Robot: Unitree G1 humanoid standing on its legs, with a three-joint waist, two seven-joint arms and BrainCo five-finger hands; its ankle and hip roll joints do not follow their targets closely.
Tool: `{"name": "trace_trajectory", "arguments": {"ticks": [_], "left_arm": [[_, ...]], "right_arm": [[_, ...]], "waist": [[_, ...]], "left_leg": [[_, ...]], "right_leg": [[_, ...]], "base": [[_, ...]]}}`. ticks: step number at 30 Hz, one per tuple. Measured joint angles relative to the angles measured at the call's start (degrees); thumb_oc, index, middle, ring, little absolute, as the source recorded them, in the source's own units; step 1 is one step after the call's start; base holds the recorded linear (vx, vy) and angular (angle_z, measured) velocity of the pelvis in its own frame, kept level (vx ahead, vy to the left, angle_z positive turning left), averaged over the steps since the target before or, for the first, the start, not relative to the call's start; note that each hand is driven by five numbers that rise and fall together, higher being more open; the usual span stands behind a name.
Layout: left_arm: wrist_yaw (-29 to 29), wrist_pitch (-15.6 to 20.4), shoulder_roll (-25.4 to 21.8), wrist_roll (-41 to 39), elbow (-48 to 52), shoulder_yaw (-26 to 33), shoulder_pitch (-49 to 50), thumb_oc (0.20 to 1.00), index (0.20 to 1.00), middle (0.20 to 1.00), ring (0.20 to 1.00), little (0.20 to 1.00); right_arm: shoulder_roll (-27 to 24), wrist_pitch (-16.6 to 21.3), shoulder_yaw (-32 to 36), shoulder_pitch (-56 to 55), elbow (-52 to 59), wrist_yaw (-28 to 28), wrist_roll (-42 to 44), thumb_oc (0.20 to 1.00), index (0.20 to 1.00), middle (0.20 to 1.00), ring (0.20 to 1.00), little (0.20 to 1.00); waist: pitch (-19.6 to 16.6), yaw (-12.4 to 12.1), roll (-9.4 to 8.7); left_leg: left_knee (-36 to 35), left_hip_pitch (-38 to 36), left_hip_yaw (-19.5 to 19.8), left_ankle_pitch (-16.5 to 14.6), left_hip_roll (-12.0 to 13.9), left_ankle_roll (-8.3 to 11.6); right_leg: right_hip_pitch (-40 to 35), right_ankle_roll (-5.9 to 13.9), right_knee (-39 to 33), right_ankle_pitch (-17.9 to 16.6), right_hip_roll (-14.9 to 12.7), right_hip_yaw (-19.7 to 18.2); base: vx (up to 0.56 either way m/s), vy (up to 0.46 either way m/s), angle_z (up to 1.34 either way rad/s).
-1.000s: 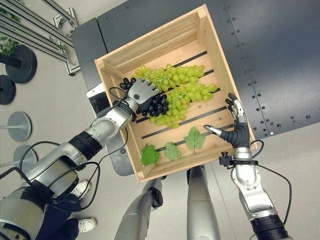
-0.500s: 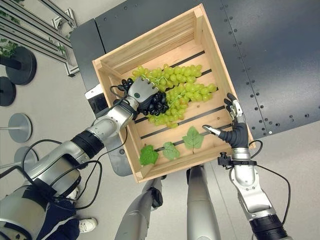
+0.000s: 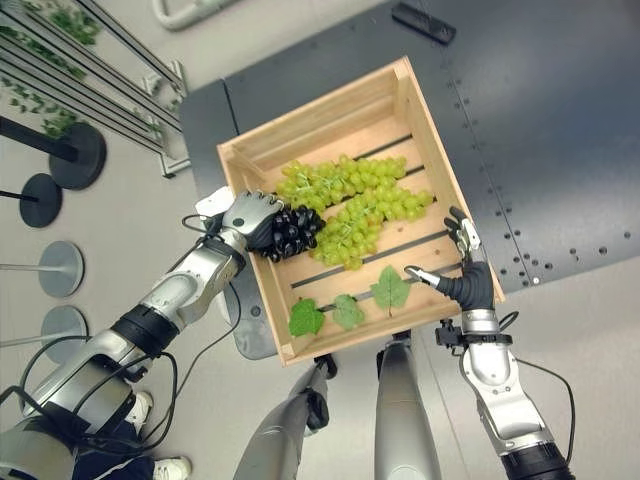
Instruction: Pick up the fruits from the basket on one side to the basket on the other side
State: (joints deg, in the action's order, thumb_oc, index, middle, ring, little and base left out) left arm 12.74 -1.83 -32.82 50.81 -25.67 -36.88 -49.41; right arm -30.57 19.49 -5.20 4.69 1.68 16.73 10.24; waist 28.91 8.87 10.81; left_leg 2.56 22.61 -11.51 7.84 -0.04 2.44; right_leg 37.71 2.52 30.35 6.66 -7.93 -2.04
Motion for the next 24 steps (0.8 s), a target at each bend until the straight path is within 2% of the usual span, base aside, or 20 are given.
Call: {"name": "trace_trajectory", "arguments": {"ticks": [2,5,8,10,15,19,21,24], "left_arm": [[-0.1,0.6,-1.5,-0.4,2.4,0.6,0.4,0.200,0.200,0.200,0.200,0.200],[-0.1,1.3,-2.2,-2.0,4.6,4.4,2.0,0.200,0.200,0.200,0.200,0.200],[0.9,1.6,-2.4,-3.5,6.8,8.5,3.4,0.200,0.200,0.200,0.200,0.200],[0.9,1.8,-3.0,-4.6,8.3,9.5,3.7,0.200,0.200,0.200,0.200,0.200],[0.6,4.1,-4.4,-7.4,17.1,13.7,8.7,0.200,0.200,0.200,0.200,0.200],[-2.3,7.7,-4.0,-14.3,22.5,15.8,11.8,0.200,0.200,0.200,0.200,0.200],[-4.2,9.0,-3.0,-18.1,23.1,15.7,12.2,0.200,0.200,0.200,0.200,0.200],[-6.3,10.4,-2.9,-21.7,25.5,15.6,12.4,0.200,0.200,0.200,0.200,0.200]], "right_arm": [[0.0,-1.0,-0.2,0.2,-1.1,-0.9,0.0,1.000,1.000,1.000,1.000,1.000],[0.1,-2.1,-0.4,0.1,-3.1,-2.2,0.0,1.000,1.000,1.000,1.000,1.000],[-0.7,-2.4,-0.3,-0.9,-3.6,-3.9,0.2,1.000,1.000,1.000,1.000,1.000],[-1.2,-2.5,-0.3,-1.1,-4.8,-5.1,0.7,1.000,1.000,1.000,1.000,1.000],[-2.4,-5.2,-0.2,-1.9,-8.2,-7.8,0.7,1.000,1.000,1.000,1.000,1.000],[-2.5,-7.3,-1.7,-0.6,-9.6,-11.0,0.7,1.000,1.000,1.000,1.000,1.000],[-2.8,-7.8,-4.2,0.9,-9.7,-13.3,0.7,1.000,1.000,1.000,1.000,1.000],[-2.6,-8.2,-6.9,2.9,-9.7,-15.4,0.7,1.000,1.000,1.000,1.000,1.000]], "waist": [[-0.2,-0.2,0.32],[-0.4,-0.4,0.54],[-1.2,-0.5,1.80],[-1.6,-1.9,2.28],[-2.4,-3.0,3.01],[-3.8,-3.8,2.50],[-5.9,-4.0,1.18],[-10.1,-4.4,-1.79]], "left_leg": [[-0.3,-1.0,0.2,0.3,0.1,0.01],[-1.0,-4.2,0.9,0.6,0.5,0.00],[-1.5,-6.4,2.2,0.5,0.9,0.11],[-1.9,-7.4,2.3,0.5,1.1,0.13],[-2.5,-9.2,2.8,0.3,1.9,0.45],[-3.6,-11.4,2.7,0.1,2.6,0.64],[-4.0,-12.4,2.7,0.0,2.9,0.80],[-4.5,-13.9,2.8,-0.3,3.7,1.21]], "right_leg": [[-1.1,-0.18,-0.2,0.0,-0.1,0.5],[-5.0,-0.50,-1.5,-0.1,0.1,1.7],[-8.7,-0.18,-3.7,0.0,0.3,3.0],[-10.0,-0.11,-4.5,-0.2,0.4,3.3],[-12.9,-0.26,-6.7,-0.6,1.1,4.4],[-15.8,-0.62,-9.2,-1.6,2.0,4.9],[-17.0,-0.47,-10.2,-1.6,2.3,5.0],[-19.3,-0.43,-12.0,-1.6,3.0,5.5]], "base": [[0.06,0.032,0.04],[0.04,0.017,0.10],[0.05,0.019,0.15],[0.04,0.007,0.03],[0.04,-0.006,0.03],[0.08,-0.003,-0.05],[0.08,-0.009,-0.02],[0.09,-0.006,0.01]]}}
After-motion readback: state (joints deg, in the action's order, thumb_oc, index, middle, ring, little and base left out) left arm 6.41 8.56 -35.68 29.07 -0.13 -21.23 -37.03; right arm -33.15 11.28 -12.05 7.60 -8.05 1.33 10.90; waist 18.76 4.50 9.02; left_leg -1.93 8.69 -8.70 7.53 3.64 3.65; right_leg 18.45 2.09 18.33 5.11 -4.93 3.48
